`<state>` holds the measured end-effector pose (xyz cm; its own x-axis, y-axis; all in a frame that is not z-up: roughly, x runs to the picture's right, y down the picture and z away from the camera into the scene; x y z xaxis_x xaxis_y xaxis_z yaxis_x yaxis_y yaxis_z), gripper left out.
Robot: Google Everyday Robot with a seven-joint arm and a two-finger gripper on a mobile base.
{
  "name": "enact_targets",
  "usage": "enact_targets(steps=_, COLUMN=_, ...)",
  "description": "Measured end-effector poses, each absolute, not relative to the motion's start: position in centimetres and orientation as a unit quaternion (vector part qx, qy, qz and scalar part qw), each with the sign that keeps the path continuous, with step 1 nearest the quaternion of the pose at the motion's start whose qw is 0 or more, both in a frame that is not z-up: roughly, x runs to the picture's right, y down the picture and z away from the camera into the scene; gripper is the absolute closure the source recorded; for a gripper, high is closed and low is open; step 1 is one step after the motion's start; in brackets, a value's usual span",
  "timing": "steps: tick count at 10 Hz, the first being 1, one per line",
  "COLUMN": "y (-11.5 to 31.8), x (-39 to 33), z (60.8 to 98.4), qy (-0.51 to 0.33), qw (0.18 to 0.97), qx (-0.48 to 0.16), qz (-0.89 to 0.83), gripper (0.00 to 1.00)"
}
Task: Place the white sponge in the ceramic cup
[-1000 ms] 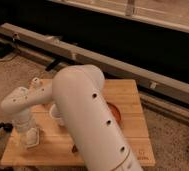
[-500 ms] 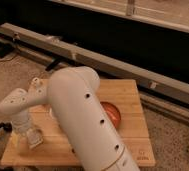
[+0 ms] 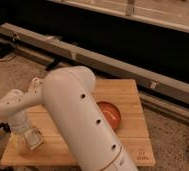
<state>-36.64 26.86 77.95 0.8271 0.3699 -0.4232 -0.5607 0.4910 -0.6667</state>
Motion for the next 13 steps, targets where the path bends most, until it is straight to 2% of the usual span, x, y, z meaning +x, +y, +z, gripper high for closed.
enact_targets(steps=5, y=26.3, x=-37.5, z=76.3, qy=0.104, qw=0.869, qx=-0.409, qz=0.259, gripper=0.92)
enact_targets(steps=6, y=26.3, x=-37.4, z=76.1, qy=0.103, qw=0.87, qx=-0.407, qz=0.258, gripper=0.98)
enact_targets(steps=10, y=25.6, x=-37.4, z=75.3, qy=0.094, qw=0.874, qx=-0.4, qz=0.259, gripper=1.0)
enact_targets(steps=13, y=22.4, x=-36.7, z=73.9, qy=0.074, qw=0.879, qx=-0.385, qz=0.27, gripper=1.0)
